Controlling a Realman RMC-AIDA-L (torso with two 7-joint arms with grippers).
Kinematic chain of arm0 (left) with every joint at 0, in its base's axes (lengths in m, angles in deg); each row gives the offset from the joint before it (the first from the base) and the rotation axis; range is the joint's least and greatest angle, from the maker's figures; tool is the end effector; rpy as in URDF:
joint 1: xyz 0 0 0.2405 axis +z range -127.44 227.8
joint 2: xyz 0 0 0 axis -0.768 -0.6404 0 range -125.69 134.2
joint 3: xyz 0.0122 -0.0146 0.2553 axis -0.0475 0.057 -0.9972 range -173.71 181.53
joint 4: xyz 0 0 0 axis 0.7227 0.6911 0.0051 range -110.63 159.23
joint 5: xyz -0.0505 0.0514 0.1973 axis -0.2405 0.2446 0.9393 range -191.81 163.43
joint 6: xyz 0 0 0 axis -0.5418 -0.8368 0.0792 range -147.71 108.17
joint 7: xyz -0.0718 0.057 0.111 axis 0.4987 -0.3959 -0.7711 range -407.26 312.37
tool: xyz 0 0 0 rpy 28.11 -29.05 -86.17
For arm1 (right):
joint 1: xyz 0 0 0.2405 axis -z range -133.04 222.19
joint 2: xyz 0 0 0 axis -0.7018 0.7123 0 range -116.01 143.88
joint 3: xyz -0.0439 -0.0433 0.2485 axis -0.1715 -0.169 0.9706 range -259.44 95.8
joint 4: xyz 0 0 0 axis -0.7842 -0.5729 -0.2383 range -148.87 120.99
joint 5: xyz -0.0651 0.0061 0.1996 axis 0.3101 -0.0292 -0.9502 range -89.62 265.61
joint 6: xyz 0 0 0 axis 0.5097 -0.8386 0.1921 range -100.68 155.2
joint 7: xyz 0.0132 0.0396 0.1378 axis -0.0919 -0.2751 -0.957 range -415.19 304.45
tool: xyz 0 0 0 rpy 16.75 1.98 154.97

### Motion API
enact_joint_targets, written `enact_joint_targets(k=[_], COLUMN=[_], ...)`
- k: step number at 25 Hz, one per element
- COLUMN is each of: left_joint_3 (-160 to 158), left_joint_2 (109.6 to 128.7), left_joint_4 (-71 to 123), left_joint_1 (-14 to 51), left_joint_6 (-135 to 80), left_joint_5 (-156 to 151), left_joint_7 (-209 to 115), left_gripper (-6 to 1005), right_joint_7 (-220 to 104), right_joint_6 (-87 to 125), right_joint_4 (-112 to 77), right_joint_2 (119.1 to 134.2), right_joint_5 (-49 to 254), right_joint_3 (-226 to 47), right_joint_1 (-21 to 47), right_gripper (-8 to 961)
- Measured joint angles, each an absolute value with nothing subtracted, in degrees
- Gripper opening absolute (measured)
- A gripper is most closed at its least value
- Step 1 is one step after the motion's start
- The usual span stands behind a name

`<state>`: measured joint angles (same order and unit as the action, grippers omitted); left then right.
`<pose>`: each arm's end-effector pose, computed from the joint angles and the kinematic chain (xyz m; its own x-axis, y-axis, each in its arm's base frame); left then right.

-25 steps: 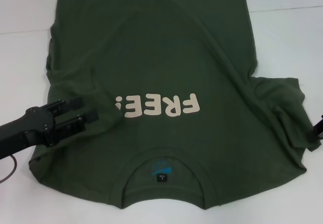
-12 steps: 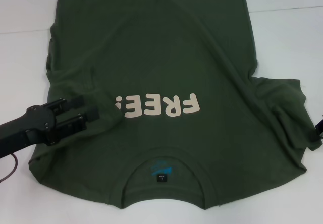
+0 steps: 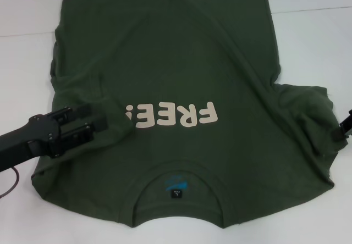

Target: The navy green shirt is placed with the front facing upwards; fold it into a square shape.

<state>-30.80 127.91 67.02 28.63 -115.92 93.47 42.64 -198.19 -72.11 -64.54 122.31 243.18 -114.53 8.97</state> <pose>-0.2720 0.2893 0.0069 0.5298 0.4884 0.6934 0.6624 -0.7489 0.0214 0.3222 0.3338 0.1103 0.1435 -0.9823 -0.1206 -0.9542 -0.1050 -0.2803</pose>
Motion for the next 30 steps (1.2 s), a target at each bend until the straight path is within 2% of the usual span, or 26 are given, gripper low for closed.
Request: enact_joint_targets(k=[19,30], left_joint_3=[-30.81,-30.81], left_joint_2=[127.74,127.74], left_joint_4=[67.02,67.01], left_joint_1=[28.68,29.00], left_joint_6=[-115.56,-115.31], left_joint_5=[93.47,93.47], left_joint_7=[42.90,42.91], left_gripper=[720,720], right_joint_7=[-198.04,-197.63], right_joint_6=[-74.56,-75.14], right_joint_4=[-64.57,-63.98], right_joint_2=[122.68,123.46], right_joint_5=[239.92,239.51], right_joint_3=[-115.06,-115.59], right_joint_1=[4.68,1.94], right_gripper=[25,28])
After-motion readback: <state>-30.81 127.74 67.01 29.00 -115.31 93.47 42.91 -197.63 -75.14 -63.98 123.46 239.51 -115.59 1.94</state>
